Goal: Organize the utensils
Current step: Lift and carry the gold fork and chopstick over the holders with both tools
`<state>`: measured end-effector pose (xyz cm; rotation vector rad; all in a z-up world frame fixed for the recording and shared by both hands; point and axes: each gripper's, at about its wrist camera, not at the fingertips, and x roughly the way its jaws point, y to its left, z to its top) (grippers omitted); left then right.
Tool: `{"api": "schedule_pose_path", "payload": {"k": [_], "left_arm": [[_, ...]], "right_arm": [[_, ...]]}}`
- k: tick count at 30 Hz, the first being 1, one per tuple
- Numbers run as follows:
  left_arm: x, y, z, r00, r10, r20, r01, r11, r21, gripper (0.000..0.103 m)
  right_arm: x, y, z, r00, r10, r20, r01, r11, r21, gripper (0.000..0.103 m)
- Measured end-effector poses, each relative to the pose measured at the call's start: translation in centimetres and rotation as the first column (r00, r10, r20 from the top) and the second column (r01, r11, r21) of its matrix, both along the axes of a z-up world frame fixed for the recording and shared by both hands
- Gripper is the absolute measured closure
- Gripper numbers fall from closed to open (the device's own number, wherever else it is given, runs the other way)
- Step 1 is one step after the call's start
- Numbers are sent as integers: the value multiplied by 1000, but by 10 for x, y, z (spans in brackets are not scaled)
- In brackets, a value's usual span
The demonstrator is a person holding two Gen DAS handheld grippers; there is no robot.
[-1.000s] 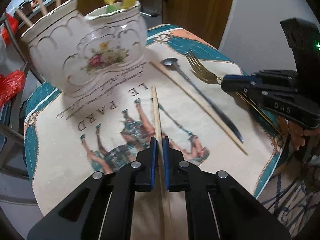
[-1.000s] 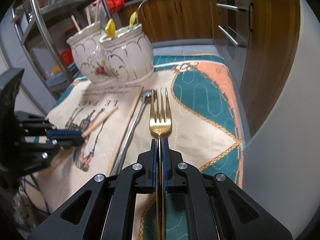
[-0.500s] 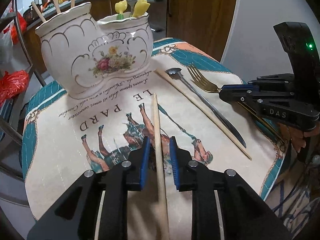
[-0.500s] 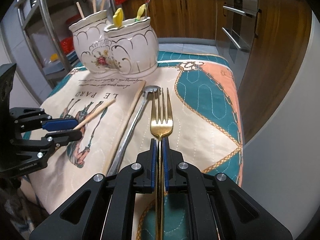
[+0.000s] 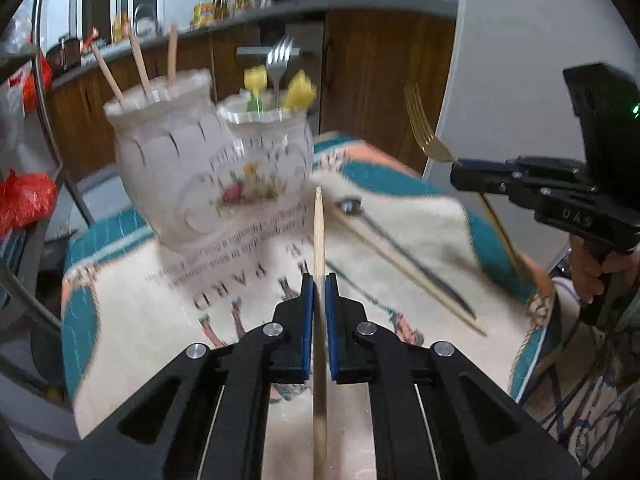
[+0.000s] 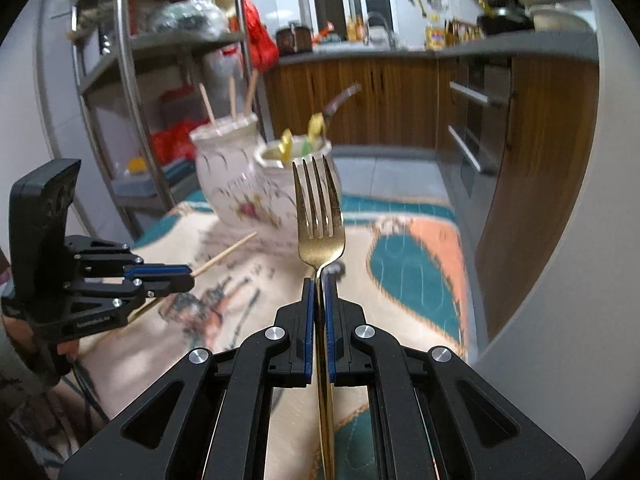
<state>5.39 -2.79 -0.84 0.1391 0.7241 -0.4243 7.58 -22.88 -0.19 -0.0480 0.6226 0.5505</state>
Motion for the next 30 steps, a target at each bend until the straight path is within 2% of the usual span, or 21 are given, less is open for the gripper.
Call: {"api": "schedule_pose_path", "payload": {"k": [9, 18, 24, 30], "left_arm": [[-13, 19, 39, 981, 18, 191, -8, 998, -54, 97], [-8, 32, 63, 954, 52, 294, -15, 992, -124, 97], [13, 52, 92, 932, 103, 349, -15, 969, -245, 97], [46, 72, 121, 908, 151, 391, -1, 934, -358, 97]], "right_arm": [[-12, 10, 25, 992, 10, 126, -12, 1000, 16, 97], [-9, 23, 58, 971, 11, 240, -23, 999, 48, 97], [16, 33, 87, 963, 18, 268, -38, 997, 70, 97], [45, 34, 111, 963, 1, 271, -31, 994, 104, 97]]}}
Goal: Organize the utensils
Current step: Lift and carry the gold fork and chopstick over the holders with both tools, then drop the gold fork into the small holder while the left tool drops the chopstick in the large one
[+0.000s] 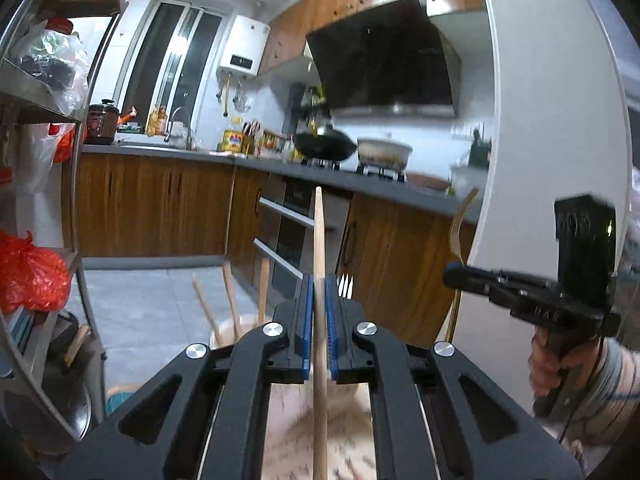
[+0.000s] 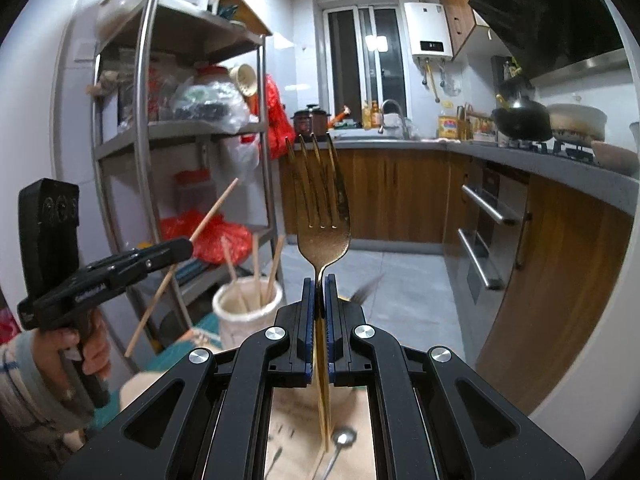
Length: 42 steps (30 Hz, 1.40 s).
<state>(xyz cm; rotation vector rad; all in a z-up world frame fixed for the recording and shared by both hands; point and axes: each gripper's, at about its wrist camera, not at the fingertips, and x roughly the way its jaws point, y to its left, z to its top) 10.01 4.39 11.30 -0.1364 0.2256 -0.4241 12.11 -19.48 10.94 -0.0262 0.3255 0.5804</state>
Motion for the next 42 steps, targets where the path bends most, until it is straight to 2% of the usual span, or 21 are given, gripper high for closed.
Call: {"api": "schedule_pose_path", "payload": {"k": [8, 13, 19, 23, 30, 33, 39, 42], "left_arm": [[53, 8, 11, 997, 35, 74, -29, 997, -78, 97], [77, -7, 2, 988, 81, 128, -77, 996, -33, 97], [88, -17, -15, 979, 129, 157, -130, 991, 1, 97], [88, -28, -25, 974, 135, 184, -153, 985, 85, 97], [83, -23, -37, 986, 108, 131, -121, 988, 94, 97], [81, -19, -44, 992, 103, 71, -110, 989, 103, 97], [78, -22, -54, 993, 110, -43, -100, 976, 192, 97], [76, -25, -57, 991, 119, -60, -102, 966, 236, 97]], "right_arm": [[31, 12, 28, 998, -15, 59, 12, 999, 44, 97], [46, 27, 27, 997, -7, 82, 3, 999, 52, 97], [66, 36, 3, 999, 13, 42, -16, 997, 78, 97], [74, 42, -11, 1000, 12, 15, -13, 998, 63, 97], [81, 44, -34, 999, 18, -51, -15, 998, 54, 97], [82, 45, -42, 997, 25, -75, -22, 999, 41, 97], [86, 44, -55, 993, 11, -116, -7, 999, 32, 97], [92, 43, -60, 990, 1, -144, 5, 999, 39, 97]]}}
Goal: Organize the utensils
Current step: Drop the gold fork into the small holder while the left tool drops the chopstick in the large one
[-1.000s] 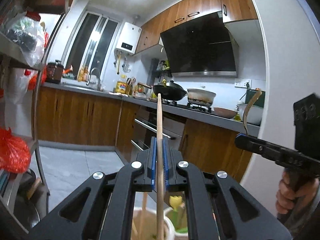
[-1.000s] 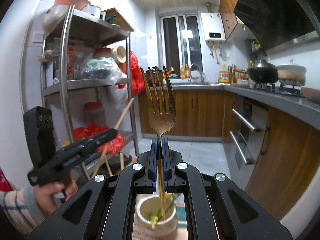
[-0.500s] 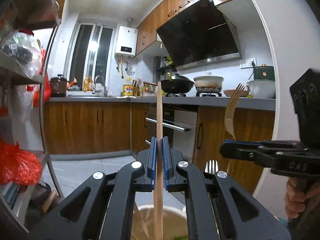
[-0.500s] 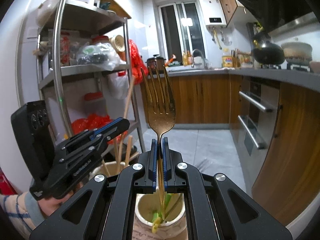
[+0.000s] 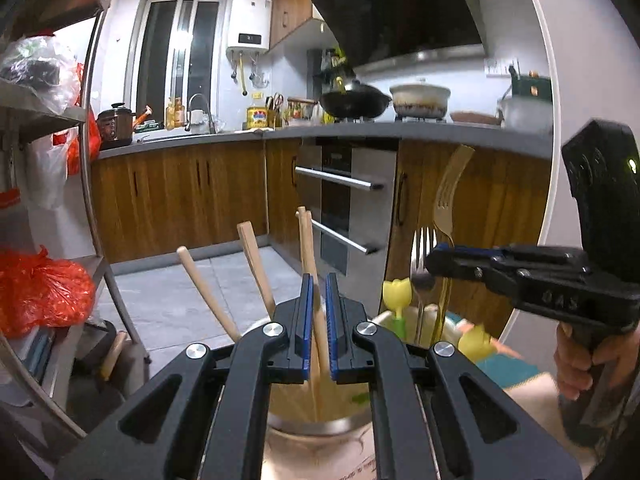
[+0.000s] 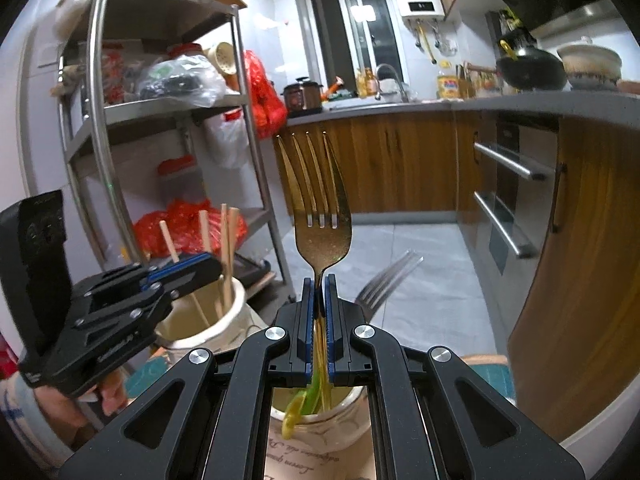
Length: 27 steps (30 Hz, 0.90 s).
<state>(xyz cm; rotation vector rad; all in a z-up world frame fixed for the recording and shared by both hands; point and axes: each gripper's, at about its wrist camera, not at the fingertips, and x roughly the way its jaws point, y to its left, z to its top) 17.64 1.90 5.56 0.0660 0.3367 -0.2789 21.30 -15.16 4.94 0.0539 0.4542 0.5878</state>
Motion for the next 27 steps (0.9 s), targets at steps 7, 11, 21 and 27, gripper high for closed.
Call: {"api": "schedule_pose_path", "payload": {"k": [7, 11, 21, 27], "left_arm": [[0, 0, -4, 999, 14, -30, -13, 1000, 15, 84], [-3, 2, -3, 1000, 17, -26, -17, 1000, 4, 75], [-11, 2, 2, 1000, 5, -22, -6, 1000, -5, 69], [-19, 1, 7, 1000, 3, -21, -3, 1000, -8, 59]], "right_arm": [[8, 4, -8, 999, -20, -25, 19, 1000, -19, 97], [9, 6, -8, 999, -38, -17, 37, 999, -31, 97], [11, 4, -7, 998, -63, -11, 63, 997, -40, 73], [3, 1, -3, 998, -56, 1, 56, 998, -43, 65]]}}
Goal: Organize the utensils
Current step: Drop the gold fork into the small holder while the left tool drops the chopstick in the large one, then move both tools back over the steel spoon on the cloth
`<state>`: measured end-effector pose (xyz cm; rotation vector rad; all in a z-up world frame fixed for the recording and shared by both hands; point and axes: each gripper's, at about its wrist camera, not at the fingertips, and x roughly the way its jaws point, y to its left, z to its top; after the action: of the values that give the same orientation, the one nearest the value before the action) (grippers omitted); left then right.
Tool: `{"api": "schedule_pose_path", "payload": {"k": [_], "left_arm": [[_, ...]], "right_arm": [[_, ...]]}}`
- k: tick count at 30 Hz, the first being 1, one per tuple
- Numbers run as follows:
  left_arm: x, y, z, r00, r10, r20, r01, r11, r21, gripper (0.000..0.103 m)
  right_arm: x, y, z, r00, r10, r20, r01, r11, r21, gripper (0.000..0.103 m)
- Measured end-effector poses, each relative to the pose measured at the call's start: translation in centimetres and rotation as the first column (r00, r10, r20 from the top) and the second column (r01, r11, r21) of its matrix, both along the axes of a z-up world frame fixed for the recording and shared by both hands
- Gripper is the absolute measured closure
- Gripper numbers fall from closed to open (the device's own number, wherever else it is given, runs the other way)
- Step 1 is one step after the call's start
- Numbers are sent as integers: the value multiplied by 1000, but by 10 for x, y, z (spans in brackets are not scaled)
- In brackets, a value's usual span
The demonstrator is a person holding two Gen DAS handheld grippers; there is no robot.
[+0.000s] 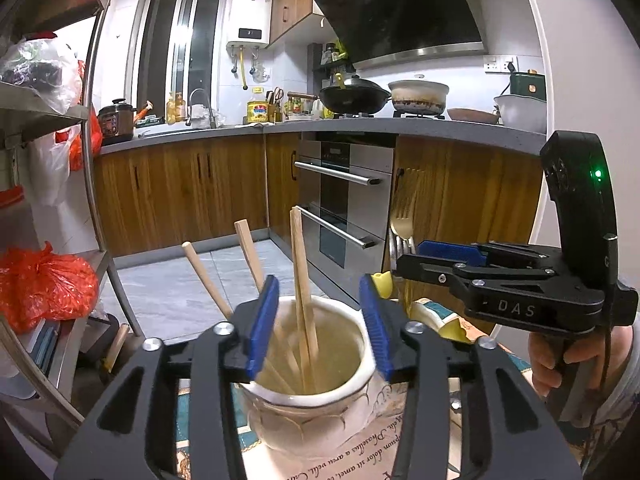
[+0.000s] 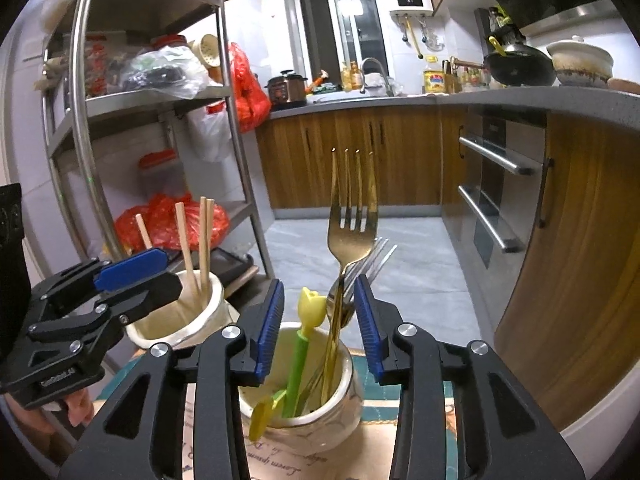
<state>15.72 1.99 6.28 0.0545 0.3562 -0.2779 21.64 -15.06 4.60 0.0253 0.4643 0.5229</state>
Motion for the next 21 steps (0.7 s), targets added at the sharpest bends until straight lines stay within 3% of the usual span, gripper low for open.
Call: {"api": "schedule_pose_path", "payload": {"k": [3, 9, 17, 21], "left_arm": [[-5, 1, 2, 1000, 6, -7, -6, 1000, 3, 58], [-20, 9, 8, 999, 34, -3, -34, 999, -4, 43], [-43, 18, 14, 998, 63, -24, -63, 998, -26, 11], [-56, 17, 10, 996, 70, -52, -71, 997, -12, 6]], "right_arm": [[-6, -5, 4, 1000, -9, 2, 9, 1000, 10, 55], [-30, -24, 9, 999, -35, 20, 34, 999, 29, 28], [-63, -48, 6, 998, -63, 6, 63, 998, 18, 9], [-78, -58, -1, 996, -88, -5, 88, 996, -17, 7]]}}
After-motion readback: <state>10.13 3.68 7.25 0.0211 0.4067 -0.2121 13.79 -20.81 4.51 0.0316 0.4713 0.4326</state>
